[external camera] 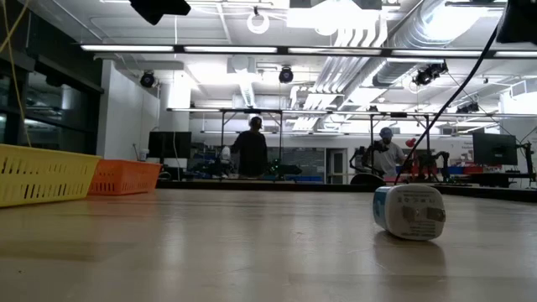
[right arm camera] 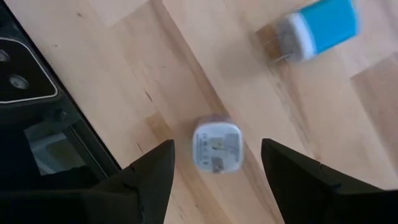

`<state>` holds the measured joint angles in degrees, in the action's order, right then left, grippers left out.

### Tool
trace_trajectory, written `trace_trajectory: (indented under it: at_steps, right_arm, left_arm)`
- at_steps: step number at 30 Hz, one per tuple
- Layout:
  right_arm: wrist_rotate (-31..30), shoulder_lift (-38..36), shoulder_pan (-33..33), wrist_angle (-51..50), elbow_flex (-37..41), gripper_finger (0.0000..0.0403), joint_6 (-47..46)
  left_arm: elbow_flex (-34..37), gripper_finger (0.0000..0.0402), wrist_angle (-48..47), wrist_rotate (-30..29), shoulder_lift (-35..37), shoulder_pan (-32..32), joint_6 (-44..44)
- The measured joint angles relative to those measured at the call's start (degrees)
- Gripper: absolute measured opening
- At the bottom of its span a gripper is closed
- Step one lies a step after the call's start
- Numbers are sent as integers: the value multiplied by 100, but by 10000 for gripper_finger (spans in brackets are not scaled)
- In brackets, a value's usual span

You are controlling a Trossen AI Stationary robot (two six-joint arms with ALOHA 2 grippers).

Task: Pick & Place Office items
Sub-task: Put the purple charger adapter into the yellow basket

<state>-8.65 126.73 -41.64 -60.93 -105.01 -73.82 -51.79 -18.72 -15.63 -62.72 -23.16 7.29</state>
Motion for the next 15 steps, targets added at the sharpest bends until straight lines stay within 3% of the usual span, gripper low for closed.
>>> trace_trajectory:
  at_steps: [15]
  right_arm:
    - [106,197,16,67,7,226,-1]
  left_arm:
    - [0,203,125,1,0,0,0]
